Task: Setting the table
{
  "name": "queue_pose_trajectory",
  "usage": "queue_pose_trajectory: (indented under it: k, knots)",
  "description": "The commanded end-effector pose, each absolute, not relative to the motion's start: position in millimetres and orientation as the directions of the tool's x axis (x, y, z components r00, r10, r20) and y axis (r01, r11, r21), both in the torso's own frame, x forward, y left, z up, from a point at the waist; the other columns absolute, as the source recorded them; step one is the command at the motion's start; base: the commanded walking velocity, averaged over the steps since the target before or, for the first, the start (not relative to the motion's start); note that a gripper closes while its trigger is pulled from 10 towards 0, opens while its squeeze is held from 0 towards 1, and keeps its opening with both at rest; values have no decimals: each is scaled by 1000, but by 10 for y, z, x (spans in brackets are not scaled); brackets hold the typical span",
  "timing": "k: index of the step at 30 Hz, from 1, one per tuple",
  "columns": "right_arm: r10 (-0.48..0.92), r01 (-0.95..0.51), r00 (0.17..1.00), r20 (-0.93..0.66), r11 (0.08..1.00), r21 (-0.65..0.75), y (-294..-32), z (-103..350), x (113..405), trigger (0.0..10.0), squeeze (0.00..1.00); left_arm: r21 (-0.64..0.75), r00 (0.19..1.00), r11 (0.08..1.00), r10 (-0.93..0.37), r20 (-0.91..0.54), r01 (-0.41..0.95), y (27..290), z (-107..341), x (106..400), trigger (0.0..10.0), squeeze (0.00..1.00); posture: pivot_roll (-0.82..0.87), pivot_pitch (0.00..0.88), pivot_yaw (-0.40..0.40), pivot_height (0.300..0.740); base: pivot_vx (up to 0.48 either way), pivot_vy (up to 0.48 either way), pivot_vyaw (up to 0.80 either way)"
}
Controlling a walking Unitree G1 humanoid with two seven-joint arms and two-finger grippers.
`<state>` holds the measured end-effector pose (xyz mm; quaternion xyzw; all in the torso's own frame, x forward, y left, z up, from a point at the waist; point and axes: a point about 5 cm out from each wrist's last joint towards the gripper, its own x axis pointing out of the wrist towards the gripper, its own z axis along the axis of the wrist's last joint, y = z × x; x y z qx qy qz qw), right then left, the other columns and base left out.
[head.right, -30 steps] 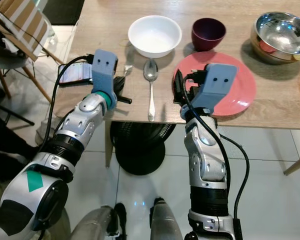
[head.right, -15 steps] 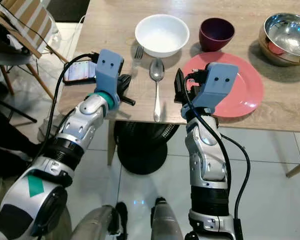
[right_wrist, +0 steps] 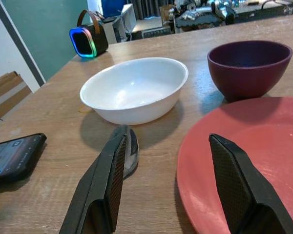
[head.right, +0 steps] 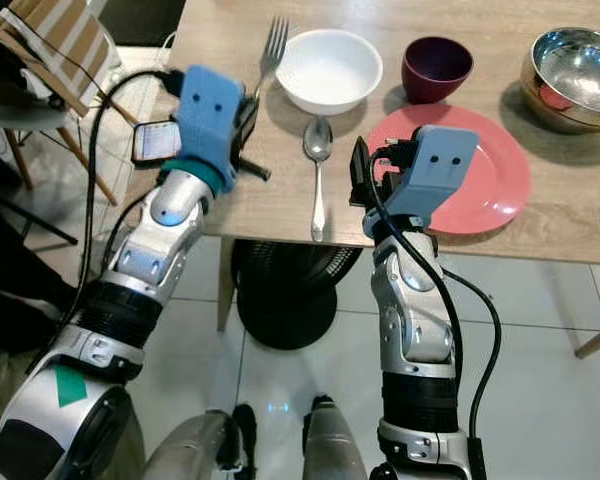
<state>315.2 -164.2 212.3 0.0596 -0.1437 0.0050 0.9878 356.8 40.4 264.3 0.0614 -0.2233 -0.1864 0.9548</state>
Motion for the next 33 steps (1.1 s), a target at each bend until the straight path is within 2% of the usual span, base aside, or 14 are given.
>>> queue_pose_trajectory:
  k: [1,5,7,8,11,15,20,23,33]
  knots:
    - [-6,-25,957,289,994,102,-1647,2105,3114,10000,0,191,830,921,-390,399,341,436,2638,3549,10000,0,-38,116,149,740,0,0,0]
    - [0,-25,950,313,997,74,-1645,2139,3076,10000,0,173,820,916,-402,408,362,560,2746,3528,10000,0,-29,89,143,740,0,0,0]
    - [5,-25,939,344,998,52,-1657,2179,3001,10000,0,180,823,911,-413,391,372,851,2787,3512,10000,0,-18,52,132,740,0,0,0]
    - [5,-25,939,344,998,52,-1657,2179,3001,10000,0,180,823,911,-413,391,372,851,2787,3512,10000,0,-18,52,132,740,0,0,0]
    - [21,-44,931,364,998,54,-1675,2186,2888,10000,0,193,825,910,-414,385,366,1137,2806,3459,10000,0,-7,3,118,740,0,0,0]
    - [33,-55,925,378,997,49,-1701,2205,2827,10000,0,181,830,914,-406,382,364,1257,2818,3416,10000,0,-6,0,114,740,0,0,0]
    - [5,-19,919,394,999,31,-1805,2240,2812,10000,0,159,841,912,-410,353,378,1242,2754,3384,10000,0,-9,0,115,740,0,0,0]
    - [-61,79,912,405,996,-29,-1934,2233,2804,10000,0,143,824,885,-465,324,443,1105,2666,3381,10000,0,-32,0,128,740,0,0,0]
    - [-70,79,938,341,997,-13,-1905,2042,2789,10000,0,107,849,895,-444,287,433,1025,2548,3443,10000,0,-79,0,129,740,0,0,0]
